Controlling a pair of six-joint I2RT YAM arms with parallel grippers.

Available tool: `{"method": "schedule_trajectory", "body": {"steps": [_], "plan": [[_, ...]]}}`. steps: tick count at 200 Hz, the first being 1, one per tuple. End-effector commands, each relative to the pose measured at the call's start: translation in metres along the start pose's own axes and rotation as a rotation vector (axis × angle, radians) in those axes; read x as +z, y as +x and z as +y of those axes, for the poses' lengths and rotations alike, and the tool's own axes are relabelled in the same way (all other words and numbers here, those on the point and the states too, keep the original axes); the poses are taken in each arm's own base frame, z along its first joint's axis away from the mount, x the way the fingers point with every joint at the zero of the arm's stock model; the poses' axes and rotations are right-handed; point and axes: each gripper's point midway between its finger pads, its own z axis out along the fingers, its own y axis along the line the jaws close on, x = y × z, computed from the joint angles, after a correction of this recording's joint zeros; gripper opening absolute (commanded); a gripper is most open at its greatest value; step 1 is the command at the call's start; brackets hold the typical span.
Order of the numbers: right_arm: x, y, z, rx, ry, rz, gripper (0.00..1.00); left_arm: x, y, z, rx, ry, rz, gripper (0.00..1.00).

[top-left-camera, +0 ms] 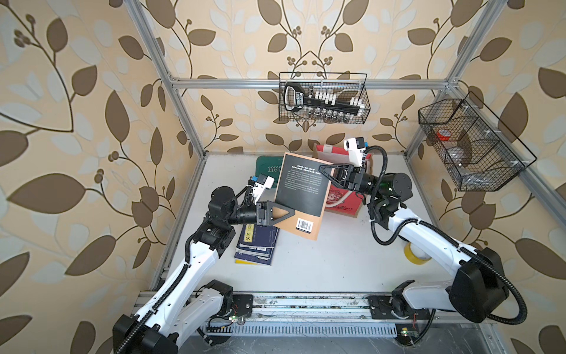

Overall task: Put the books into the canvas bag
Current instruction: Pick up the book from the book.

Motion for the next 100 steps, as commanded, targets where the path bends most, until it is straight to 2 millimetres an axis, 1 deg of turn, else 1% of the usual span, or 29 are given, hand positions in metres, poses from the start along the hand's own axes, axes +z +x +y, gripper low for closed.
{"method": "schedule_trajectory", "body": {"steps": [1, 15, 41, 65, 73, 100], "plan": [[-0.012, -0.011, -0.002, -0.033, -0.011, -0.044, 0.0, -0.003, 0.003, -0.035, 0.111, 0.067, 0.024, 0.97], [-0.018, -0.014, -0.011, -0.028, 0.014, -0.055, 0.0, -0.004, 0.003, -0.039, 0.122, 0.067, 0.025, 0.96], [-0.028, -0.017, -0.022, -0.029, 0.048, -0.063, 0.0, -0.005, 0.004, -0.042, 0.13, 0.067, 0.028, 0.93], [-0.037, -0.018, -0.043, -0.016, 0.109, -0.064, 0.0, -0.005, 0.002, -0.047, 0.142, 0.074, 0.026, 0.91], [-0.039, -0.017, -0.05, -0.01, 0.123, -0.062, 0.0, -0.006, 0.002, -0.049, 0.146, 0.076, 0.027, 0.91], [-0.039, -0.011, -0.062, -0.016, 0.146, -0.022, 0.0, -0.006, 0.0, -0.051, 0.15, 0.078, 0.026, 0.9]]}}
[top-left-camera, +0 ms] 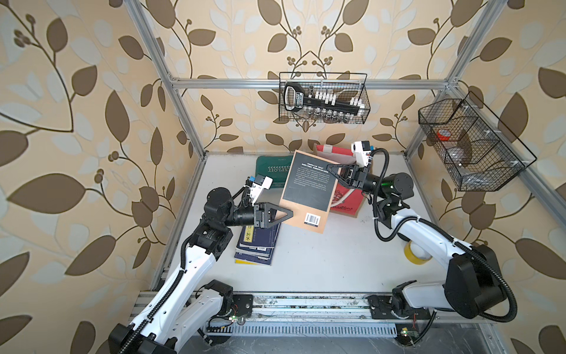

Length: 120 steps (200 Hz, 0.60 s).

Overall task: Put the books into the canvas bag
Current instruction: Pick up the book from the book.

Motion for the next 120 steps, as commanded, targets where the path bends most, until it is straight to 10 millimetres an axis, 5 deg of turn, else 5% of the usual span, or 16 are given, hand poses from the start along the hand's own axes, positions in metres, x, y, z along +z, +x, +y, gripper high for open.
{"method": "schedule_trajectory", "body": {"steps": [1, 69, 120], "plan": [[0.0, 0.002, -0.01, -0.052, 0.013, 0.015, 0.0, -0.002, -0.001, -0.037, 0.121, 0.071, 0.027, 0.9], [-0.006, 0.001, -0.016, -0.096, 0.052, 0.007, 0.0, 0.0, -0.002, -0.029, 0.101, 0.056, 0.033, 0.81], [-0.01, -0.002, 0.015, -0.214, 0.016, -0.004, 0.0, 0.002, 0.0, -0.012, 0.077, 0.008, 0.042, 0.53]]}}
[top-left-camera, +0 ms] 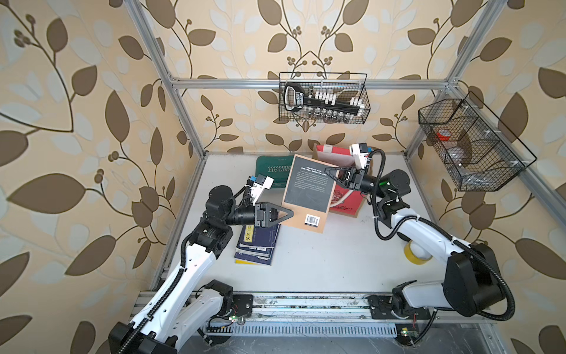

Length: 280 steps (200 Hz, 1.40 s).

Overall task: Put the books into the canvas bag
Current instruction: Pick up the book from the book.

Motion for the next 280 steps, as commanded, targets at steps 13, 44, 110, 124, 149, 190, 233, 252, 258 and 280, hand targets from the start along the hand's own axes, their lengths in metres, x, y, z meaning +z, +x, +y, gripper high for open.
{"method": "schedule_trajectory", "body": {"steps": [13, 44, 110, 124, 149, 190, 233, 252, 258, 280], "plan": [[-0.007, -0.005, 0.033, -0.135, -0.052, -0.025, 0.0, 0.001, -0.001, -0.017, 0.087, 0.027, 0.029, 0.44], [-0.009, -0.001, 0.041, -0.148, -0.063, -0.021, 0.0, 0.001, 0.001, -0.012, 0.085, 0.0, 0.036, 0.21], [-0.021, 0.046, 0.063, -0.225, -0.133, 0.245, 0.01, -0.001, 0.012, -0.01, 0.101, -0.04, 0.108, 0.04], [-0.025, 0.056, 0.065, -0.233, -0.138, 0.301, 0.09, -0.001, 0.016, -0.009, 0.102, -0.03, 0.128, 0.01], [-0.029, 0.064, 0.059, -0.26, -0.089, 0.343, 0.22, -0.001, 0.022, -0.004, 0.097, -0.028, 0.15, 0.04], [-0.036, 0.082, 0.054, -0.218, -0.06, 0.378, 0.31, -0.001, 0.028, 0.005, 0.096, -0.038, 0.16, 0.05], [-0.039, 0.097, 0.053, -0.163, -0.034, 0.414, 0.32, 0.002, 0.03, 0.012, 0.097, -0.06, 0.173, 0.07], [-0.039, 0.103, 0.052, -0.151, -0.011, 0.443, 0.31, 0.002, 0.032, 0.013, 0.096, -0.067, 0.176, 0.08], [-0.038, 0.103, 0.053, -0.149, -0.009, 0.448, 0.31, 0.003, 0.033, 0.013, 0.097, -0.066, 0.179, 0.08], [-0.036, 0.101, 0.055, -0.146, -0.001, 0.451, 0.32, 0.003, 0.036, 0.01, 0.103, -0.06, 0.186, 0.09]]}}
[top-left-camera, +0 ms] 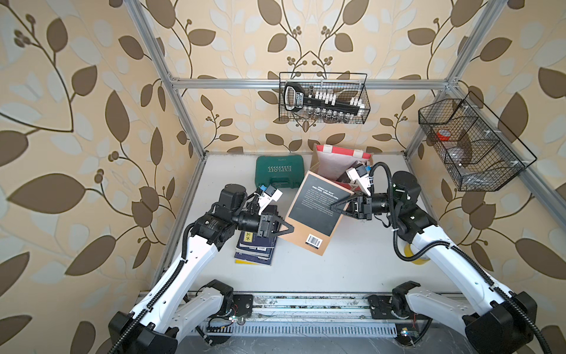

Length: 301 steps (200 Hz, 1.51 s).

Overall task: Put the books into the canvas bag
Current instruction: Pick up the book from the book.

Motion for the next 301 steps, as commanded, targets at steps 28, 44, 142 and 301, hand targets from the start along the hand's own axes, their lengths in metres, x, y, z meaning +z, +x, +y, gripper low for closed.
{"method": "schedule_trajectory", "body": {"steps": [28, 44, 142, 301], "plan": [[0.001, -0.002, 0.02, -0.032, -0.012, 0.065, 0.27, -0.001, -0.004, -0.015, 0.112, 0.017, -0.011, 0.1], [0.001, -0.003, 0.021, -0.027, -0.011, 0.068, 0.27, -0.002, -0.002, -0.018, 0.12, 0.018, -0.01, 0.1], [0.003, -0.017, 0.026, -0.075, -0.009, 0.045, 0.0, -0.002, -0.002, -0.015, 0.129, -0.019, -0.02, 0.43], [-0.013, -0.098, 0.006, -0.185, 0.242, -0.287, 0.0, -0.036, -0.035, 0.053, 0.022, -0.431, -0.2, 0.99]]}}
